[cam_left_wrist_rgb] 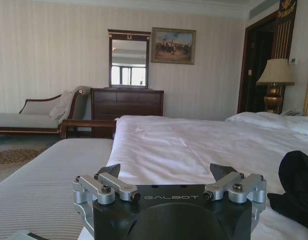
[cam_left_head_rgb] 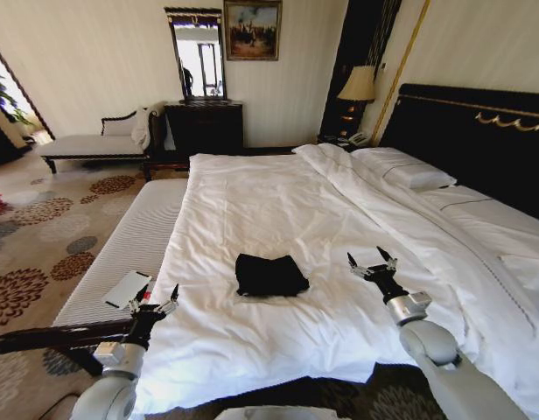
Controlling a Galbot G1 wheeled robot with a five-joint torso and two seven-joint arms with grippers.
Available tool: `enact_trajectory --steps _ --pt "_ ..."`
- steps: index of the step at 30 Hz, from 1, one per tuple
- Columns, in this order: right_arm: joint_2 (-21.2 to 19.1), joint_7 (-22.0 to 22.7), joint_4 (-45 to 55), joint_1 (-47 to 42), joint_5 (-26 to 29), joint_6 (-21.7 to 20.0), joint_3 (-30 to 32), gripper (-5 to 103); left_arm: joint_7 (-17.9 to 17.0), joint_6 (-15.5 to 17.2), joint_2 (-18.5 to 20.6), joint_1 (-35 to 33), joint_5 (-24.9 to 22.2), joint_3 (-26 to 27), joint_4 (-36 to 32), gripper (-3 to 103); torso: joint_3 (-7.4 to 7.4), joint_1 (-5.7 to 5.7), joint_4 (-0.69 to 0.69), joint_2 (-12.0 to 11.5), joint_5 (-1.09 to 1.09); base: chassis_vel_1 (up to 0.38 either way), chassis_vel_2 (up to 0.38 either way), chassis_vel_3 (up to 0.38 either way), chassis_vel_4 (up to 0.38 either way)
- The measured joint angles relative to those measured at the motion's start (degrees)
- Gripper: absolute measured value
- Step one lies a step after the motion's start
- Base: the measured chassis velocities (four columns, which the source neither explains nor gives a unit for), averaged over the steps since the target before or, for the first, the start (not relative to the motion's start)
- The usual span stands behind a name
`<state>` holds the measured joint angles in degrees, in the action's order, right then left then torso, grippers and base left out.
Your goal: Fold the clothes on the bed.
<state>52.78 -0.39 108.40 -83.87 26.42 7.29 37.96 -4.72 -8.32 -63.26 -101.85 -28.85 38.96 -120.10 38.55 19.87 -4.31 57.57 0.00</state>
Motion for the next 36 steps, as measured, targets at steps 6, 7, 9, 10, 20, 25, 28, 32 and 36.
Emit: enact_trajectory --steps 6,7,9,10,20,25,28,32,36 --pt "0.0 0.0 0.0 0.1 0.1 -0.1 -0.1 100 0.0 0.0 0.0 0.0 0.0 0.0 0.0 100 0.00 0.00 0.00 0.0 0.00 0.000 0.000 0.000 0.000" --pt "0.0 0.0 0.0 0.1 0.1 -0.1 -0.1 100 0.0 0.0 0.0 0.0 0.0 0.0 0.0 100 0.00 0.00 0.00 0.0 0.00 0.000 0.000 0.000 0.000" --pt "0.0 0.0 0.0 0.1 0.1 -0.1 -0.2 100 0.0 0.0 0.0 0.0 0.0 0.0 0.0 100 0.00 0.00 0.00 0.0 0.00 0.000 0.000 0.000 0.000" --pt "0.0 0.0 0.0 0.1 0.1 -0.1 -0.2 100 0.0 0.0 0.0 0.0 0.0 0.0 0.0 100 0.00 0.00 0.00 0.0 0.00 0.000 0.000 0.000 0.000" --pt "-0.1 0.1 0.0 0.2 0.2 -0.1 -0.2 100 0.0 0.0 0.0 0.0 0.0 0.0 0.0 100 0.00 0.00 0.00 0.0 0.00 0.000 0.000 0.000 0.000" --pt "-0.1 0.1 0.0 0.2 0.2 -0.1 -0.3 100 0.0 0.0 0.0 0.0 0.0 0.0 0.0 100 0.00 0.00 0.00 0.0 0.00 0.000 0.000 0.000 0.000" --pt "-0.1 0.1 0.0 0.2 0.2 -0.1 -0.3 100 0.0 0.0 0.0 0.0 0.0 0.0 0.0 100 0.00 0.00 0.00 0.0 0.00 0.000 0.000 0.000 0.000" --pt "-0.1 0.1 0.0 0.2 0.2 -0.1 -0.3 100 0.0 0.0 0.0 0.0 0.0 0.0 0.0 100 0.00 -0.01 0.00 0.0 0.00 0.000 0.000 0.000 0.000" --pt "-0.1 0.1 0.0 0.2 0.2 -0.1 -0.3 100 0.0 0.0 0.0 0.0 0.0 0.0 0.0 100 0.00 -0.01 0.00 0.0 0.00 0.000 0.000 0.000 0.000"
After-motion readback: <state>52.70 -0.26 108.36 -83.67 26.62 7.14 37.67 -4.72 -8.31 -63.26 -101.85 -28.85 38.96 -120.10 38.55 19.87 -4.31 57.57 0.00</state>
